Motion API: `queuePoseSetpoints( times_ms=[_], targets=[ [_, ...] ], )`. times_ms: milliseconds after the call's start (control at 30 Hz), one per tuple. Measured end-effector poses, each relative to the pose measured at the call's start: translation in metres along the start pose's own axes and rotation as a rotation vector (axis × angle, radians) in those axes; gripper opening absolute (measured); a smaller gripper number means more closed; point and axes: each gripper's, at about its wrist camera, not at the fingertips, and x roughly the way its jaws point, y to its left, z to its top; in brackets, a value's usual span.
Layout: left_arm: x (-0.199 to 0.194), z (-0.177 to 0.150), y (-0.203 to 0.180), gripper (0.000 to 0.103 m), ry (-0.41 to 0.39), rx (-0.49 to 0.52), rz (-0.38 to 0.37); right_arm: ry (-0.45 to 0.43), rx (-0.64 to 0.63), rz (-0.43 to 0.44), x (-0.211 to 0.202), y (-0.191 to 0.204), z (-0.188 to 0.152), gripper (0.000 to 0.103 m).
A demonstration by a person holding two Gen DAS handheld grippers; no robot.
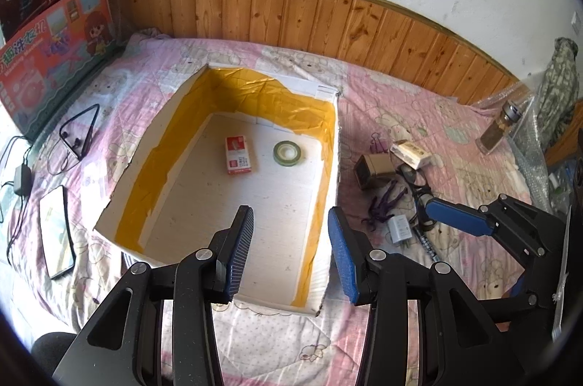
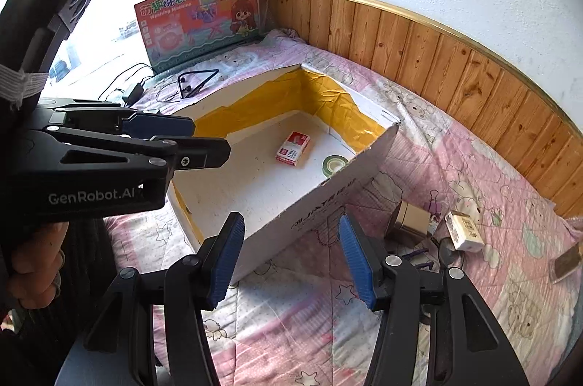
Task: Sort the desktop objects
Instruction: 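Move both grippers back toward the remaining items beside the box, then grasp the white charger with the left gripper while the right gripper grasps the black marker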
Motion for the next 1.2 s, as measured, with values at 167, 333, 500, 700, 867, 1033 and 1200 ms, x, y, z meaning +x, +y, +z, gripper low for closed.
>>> queuePoseSetpoints(
  times_ms=[167, 333, 500, 700, 867, 1033, 1200],
  targets=[
    [0.007, -0.008, -0.017, 0.045, 0.006, 0.02, -0.027, -0.056, 0.06, 0.027, -0.016, -0.013, -0.025, 0.056],
    [0.015, -0.017, -0.041, 0.045, 0.018, 0.056, -0.05, -0.082, 0.136, 0.048, -0.027, -0.033, -0.05, 0.056],
    [0.033, -0.028, -0.069, 0.045, 0.059, 0.099, -0.081, -0.073, 0.263, 0.025, -0.032, -0.074, -0.088, 0.053],
    [0.07, -0.041, -0.107, 0.045, 0.142, 0.14, -0.121, 0.035, 0.448, -0.039, -0.009, -0.13, -0.129, 0.043],
    [0.11, -0.046, -0.132, 0.045, 0.227, 0.135, -0.16, 0.165, 0.514, -0.059, 0.021, -0.155, -0.16, 0.029],
    [0.158, -0.045, -0.152, 0.045, 0.297, 0.109, -0.175, 0.208, 0.508, -0.055, 0.042, -0.16, -0.169, 0.028],
    [0.198, -0.044, -0.163, 0.045, 0.34, 0.095, -0.139, 0.256, 0.477, -0.091, 0.068, -0.164, -0.171, 0.028]
  ],
)
